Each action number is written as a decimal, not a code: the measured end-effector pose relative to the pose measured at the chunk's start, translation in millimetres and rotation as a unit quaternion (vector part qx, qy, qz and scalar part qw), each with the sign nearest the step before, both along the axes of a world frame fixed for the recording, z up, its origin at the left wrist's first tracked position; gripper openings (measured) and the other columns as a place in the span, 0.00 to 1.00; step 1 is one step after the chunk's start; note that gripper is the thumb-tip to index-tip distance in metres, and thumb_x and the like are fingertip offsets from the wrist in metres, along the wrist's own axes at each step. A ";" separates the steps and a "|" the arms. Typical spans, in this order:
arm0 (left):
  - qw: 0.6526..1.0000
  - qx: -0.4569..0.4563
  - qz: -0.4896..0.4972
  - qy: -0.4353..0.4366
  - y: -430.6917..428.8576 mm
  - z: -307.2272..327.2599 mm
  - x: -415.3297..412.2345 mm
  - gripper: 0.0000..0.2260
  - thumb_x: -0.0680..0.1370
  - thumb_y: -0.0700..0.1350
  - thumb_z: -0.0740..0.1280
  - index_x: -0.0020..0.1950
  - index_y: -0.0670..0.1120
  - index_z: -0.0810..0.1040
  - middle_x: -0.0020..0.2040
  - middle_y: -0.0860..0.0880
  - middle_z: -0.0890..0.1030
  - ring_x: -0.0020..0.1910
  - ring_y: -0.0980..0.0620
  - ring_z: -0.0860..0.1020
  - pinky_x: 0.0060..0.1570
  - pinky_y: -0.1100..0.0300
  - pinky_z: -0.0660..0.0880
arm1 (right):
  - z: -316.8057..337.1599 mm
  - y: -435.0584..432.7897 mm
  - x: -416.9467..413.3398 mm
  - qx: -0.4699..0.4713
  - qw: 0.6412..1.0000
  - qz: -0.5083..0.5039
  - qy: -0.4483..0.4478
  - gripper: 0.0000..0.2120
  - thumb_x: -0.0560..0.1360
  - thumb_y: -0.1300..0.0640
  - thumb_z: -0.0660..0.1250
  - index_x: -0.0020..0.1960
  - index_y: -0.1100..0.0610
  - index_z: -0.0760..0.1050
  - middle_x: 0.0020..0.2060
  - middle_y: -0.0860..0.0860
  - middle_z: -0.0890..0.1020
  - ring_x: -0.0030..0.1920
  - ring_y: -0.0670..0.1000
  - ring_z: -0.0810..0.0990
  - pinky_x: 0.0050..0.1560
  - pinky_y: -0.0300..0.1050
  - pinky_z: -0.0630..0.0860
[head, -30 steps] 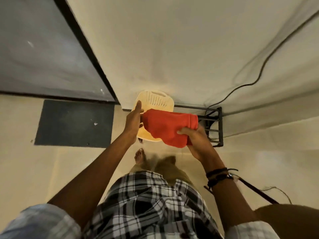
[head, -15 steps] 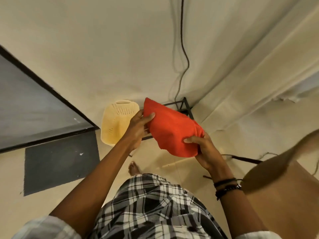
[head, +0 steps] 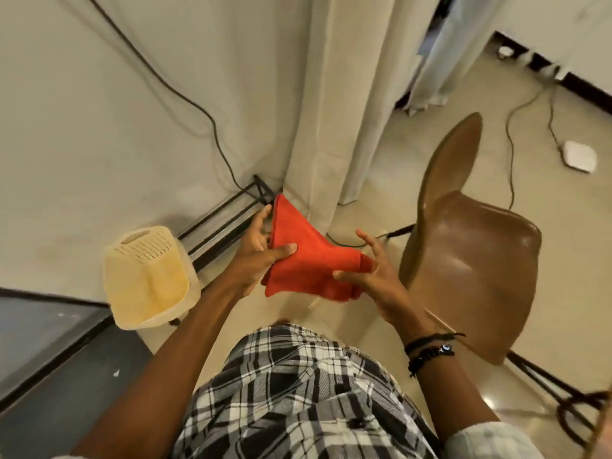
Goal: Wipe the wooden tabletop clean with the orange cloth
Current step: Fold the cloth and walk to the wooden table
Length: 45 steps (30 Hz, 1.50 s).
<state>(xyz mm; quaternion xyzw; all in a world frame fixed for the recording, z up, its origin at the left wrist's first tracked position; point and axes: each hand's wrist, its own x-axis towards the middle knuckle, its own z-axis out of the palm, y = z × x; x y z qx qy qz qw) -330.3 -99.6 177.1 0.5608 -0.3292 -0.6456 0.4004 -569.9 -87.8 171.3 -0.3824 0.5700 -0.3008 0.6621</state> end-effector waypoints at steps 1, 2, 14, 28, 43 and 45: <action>1.000 -0.011 -0.011 -0.019 -5.1 0.1 -7.9 0.46 0.69 0.38 0.75 0.80 0.51 0.53 0.74 0.44 0.69 0.69 0.46 0.74 0.64 0.45 0.75 | 0.8 4.1 -4.8 -0.032 0.999 -0.004 0.022 0.43 0.65 0.68 0.80 0.70 0.41 0.66 0.62 0.53 0.75 0.56 0.53 0.80 0.42 0.41 0.81; 0.998 -0.029 -0.024 -0.046 -10.3 0.7 -16.2 0.44 0.70 0.36 0.75 0.79 0.51 0.55 0.74 0.45 0.68 0.70 0.47 0.72 0.66 0.46 0.74 | 0.0 7.7 -9.5 -0.064 0.996 -0.010 0.057 0.40 0.65 0.69 0.80 0.69 0.45 0.69 0.61 0.49 0.75 0.56 0.50 0.79 0.43 0.40 0.82; 0.822 -0.290 -0.391 -0.296 -54.4 -8.6 -74.0 0.37 0.66 0.37 0.79 0.73 0.46 0.69 0.69 0.46 0.75 0.67 0.49 0.74 0.66 0.59 0.69 | -31.0 70.7 -23.0 -0.194 0.800 -0.222 0.523 0.14 0.63 0.59 0.82 0.41 0.59 0.78 0.46 0.53 0.72 0.48 0.49 0.65 0.42 0.38 0.55; 0.499 -0.447 -0.637 -0.381 -0.8 -25.4 -136.5 0.20 0.70 0.54 0.74 0.59 0.49 0.78 0.59 0.47 0.76 0.61 0.45 0.71 0.56 0.52 0.65 | -16.7 196.6 3.1 -0.115 0.810 -0.417 0.395 0.12 0.66 0.67 0.75 0.44 0.54 0.77 0.39 0.44 0.81 0.40 0.48 0.81 0.42 0.53 0.78; 0.487 -0.377 -0.774 -0.146 183.8 -16.2 -216.8 0.15 0.67 0.58 0.69 0.38 0.45 0.77 0.33 0.49 0.79 0.35 0.46 0.78 0.36 0.49 0.74 | 0.3 373.9 7.3 -0.078 0.716 -0.621 0.310 0.19 0.73 0.64 0.76 0.63 0.56 0.78 0.54 0.46 0.83 0.55 0.44 0.82 0.57 0.45 0.78; 0.485 -0.370 -0.782 -0.131 212.0 -16.8 -224.6 0.17 0.68 0.61 0.68 0.40 0.47 0.78 0.33 0.52 0.79 0.34 0.48 0.78 0.36 0.50 0.74 | -7.4 400.2 14.3 -0.052 0.679 -0.660 0.317 0.25 0.75 0.59 0.76 0.70 0.56 0.73 0.61 0.49 0.80 0.61 0.45 0.79 0.60 0.43 0.78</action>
